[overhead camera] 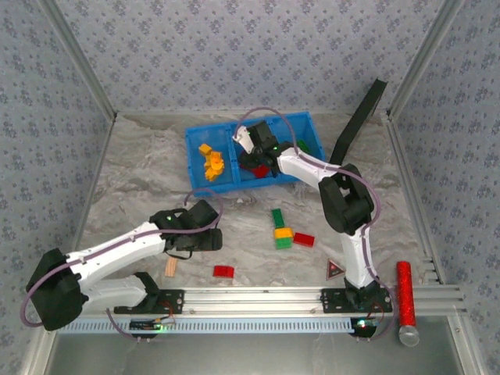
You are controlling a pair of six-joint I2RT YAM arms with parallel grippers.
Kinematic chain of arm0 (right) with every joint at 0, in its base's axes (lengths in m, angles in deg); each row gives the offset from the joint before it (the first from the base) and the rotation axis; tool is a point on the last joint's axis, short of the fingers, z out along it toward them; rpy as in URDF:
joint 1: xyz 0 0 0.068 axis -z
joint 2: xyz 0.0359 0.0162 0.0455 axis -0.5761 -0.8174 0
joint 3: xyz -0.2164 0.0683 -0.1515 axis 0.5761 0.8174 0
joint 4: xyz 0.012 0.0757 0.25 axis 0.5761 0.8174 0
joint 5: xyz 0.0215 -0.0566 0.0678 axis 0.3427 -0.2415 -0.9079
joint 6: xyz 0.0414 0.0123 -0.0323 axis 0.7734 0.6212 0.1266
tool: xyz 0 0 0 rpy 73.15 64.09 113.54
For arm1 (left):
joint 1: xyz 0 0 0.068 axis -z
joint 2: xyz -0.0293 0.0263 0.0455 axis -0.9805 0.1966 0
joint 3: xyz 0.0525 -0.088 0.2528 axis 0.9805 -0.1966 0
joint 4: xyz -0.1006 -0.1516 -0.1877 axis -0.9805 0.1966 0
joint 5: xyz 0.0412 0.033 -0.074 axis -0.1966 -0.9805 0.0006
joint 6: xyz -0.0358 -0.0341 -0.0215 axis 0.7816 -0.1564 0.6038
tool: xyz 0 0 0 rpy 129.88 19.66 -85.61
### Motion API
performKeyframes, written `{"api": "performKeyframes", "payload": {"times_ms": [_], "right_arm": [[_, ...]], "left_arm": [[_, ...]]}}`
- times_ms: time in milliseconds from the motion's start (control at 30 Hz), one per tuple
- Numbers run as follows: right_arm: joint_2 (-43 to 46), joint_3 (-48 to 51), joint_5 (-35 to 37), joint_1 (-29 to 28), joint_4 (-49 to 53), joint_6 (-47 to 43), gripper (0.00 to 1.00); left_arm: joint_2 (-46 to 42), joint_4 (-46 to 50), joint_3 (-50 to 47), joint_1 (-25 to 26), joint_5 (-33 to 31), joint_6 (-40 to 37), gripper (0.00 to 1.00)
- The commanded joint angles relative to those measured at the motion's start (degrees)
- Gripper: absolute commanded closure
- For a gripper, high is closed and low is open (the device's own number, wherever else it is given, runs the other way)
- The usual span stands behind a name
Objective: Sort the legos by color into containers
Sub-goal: Pick up the lego from the middle-left of the table.
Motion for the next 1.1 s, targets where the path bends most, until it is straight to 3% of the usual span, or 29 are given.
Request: {"api": "performKeyframes", "payload": {"times_ms": [0, 67, 167, 333, 467, 667, 900, 1067], "right_arm": [[7.2, 3.1, -2.4, 0.6, -1.3, -0.1, 0.28], [10.2, 5.4, -3.4, 0.5, -2.4, -0.9, 0.21], [14.9, 9.2, -4.9, 0.6, -3.7, -0.9, 0.0], [25.6, 20.2, -6.5, 0.6, -12.3, 1.2, 0.0], [34.2, 26.6, -4.4, 0.9, -13.6, 4.8, 0.0], [44.4, 27.8, 2.1, 2.0, -4.4, 12.2, 0.0], [53.2, 28.5, -2.2, 7.7, 8.9, 22.1, 0.0], [69.2, 39.4, -1.6, 8.0, 4.6, 20.7, 0.0]], "left_arm": [[1.2, -2.2, -1.4, 0.4, -1.4, 2.1, 0.17], [2.1, -3.2, -1.7, 0.5, -1.4, 2.3, 0.18], [3.2, -4.0, -2.2, 0.7, -1.3, 2.6, 0.18], [4.4, -7.4, -3.9, 1.0, -0.4, 3.5, 0.21], [5.0, -8.8, -5.0, 1.1, 0.2, 3.7, 0.24], [6.3, -10.8, -6.0, 1.1, 0.9, 3.3, 0.31], [8.0, -12.1, -6.4, 1.1, 1.1, 2.6, 0.38], [9.4, -11.6, -4.7, 1.1, 0.8, 0.0, 0.46]]}}
